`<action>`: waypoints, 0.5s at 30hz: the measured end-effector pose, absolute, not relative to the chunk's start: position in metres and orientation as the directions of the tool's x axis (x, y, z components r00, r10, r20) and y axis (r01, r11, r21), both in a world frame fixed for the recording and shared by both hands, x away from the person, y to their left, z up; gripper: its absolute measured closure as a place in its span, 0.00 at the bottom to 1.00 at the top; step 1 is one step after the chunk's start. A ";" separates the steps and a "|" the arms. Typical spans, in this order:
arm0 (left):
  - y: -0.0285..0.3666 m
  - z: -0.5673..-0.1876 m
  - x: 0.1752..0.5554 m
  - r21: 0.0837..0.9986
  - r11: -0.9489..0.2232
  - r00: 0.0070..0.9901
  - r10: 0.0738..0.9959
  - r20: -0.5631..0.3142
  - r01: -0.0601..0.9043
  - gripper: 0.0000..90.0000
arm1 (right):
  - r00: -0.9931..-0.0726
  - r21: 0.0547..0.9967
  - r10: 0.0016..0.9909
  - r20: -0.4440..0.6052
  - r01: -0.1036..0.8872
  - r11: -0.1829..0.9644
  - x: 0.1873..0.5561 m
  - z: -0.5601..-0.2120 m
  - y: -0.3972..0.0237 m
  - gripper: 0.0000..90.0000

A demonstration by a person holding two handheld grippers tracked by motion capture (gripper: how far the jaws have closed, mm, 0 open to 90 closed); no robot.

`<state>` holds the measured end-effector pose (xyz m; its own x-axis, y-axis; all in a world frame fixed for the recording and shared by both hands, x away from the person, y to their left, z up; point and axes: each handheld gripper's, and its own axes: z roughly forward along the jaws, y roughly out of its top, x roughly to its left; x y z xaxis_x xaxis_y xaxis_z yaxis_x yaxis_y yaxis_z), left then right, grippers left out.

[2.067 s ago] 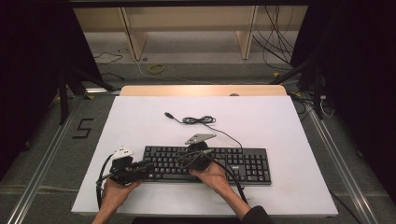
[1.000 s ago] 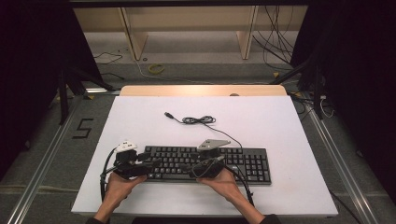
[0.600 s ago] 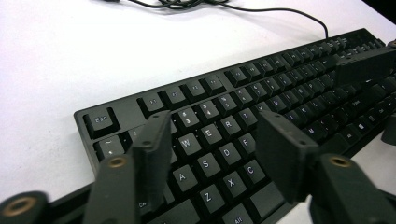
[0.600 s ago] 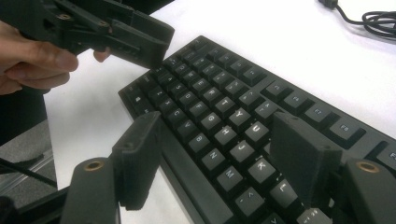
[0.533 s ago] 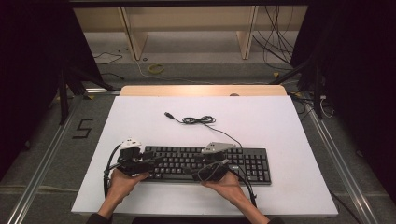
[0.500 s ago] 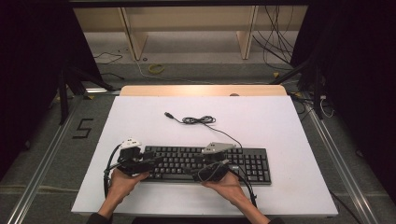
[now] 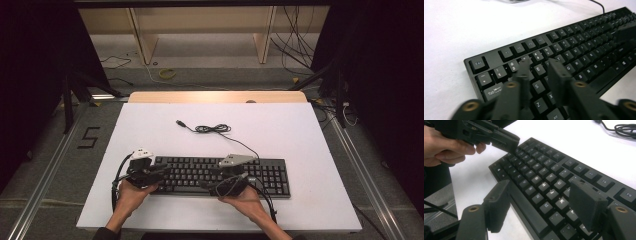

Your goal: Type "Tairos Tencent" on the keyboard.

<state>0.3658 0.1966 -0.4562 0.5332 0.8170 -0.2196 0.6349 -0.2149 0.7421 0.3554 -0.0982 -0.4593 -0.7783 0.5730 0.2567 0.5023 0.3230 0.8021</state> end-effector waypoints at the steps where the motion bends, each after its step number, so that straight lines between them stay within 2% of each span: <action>1: 0.197 -0.456 0.365 0.740 -0.220 0.534 0.817 -0.216 0.636 0.89 | -0.778 0.802 0.573 0.257 0.503 0.323 0.355 -0.459 -0.099 0.38; 5: 0.200 -0.455 0.364 0.735 -0.225 0.532 0.820 -0.211 0.639 0.99 | -0.776 0.805 0.576 0.257 0.502 0.318 0.354 -0.459 -0.101 0.38; 15: 0.198 -0.461 0.364 0.705 -0.267 0.538 0.821 -0.191 0.657 0.99 | -0.777 0.808 0.575 0.255 0.498 0.314 0.351 -0.459 -0.105 0.38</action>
<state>0.3641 0.1982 -0.4615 0.5379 0.8212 -0.1905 0.6574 -0.2672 0.7046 0.3505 -0.1054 -0.4592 -0.7770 0.5754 0.2554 0.4982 0.3140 0.8082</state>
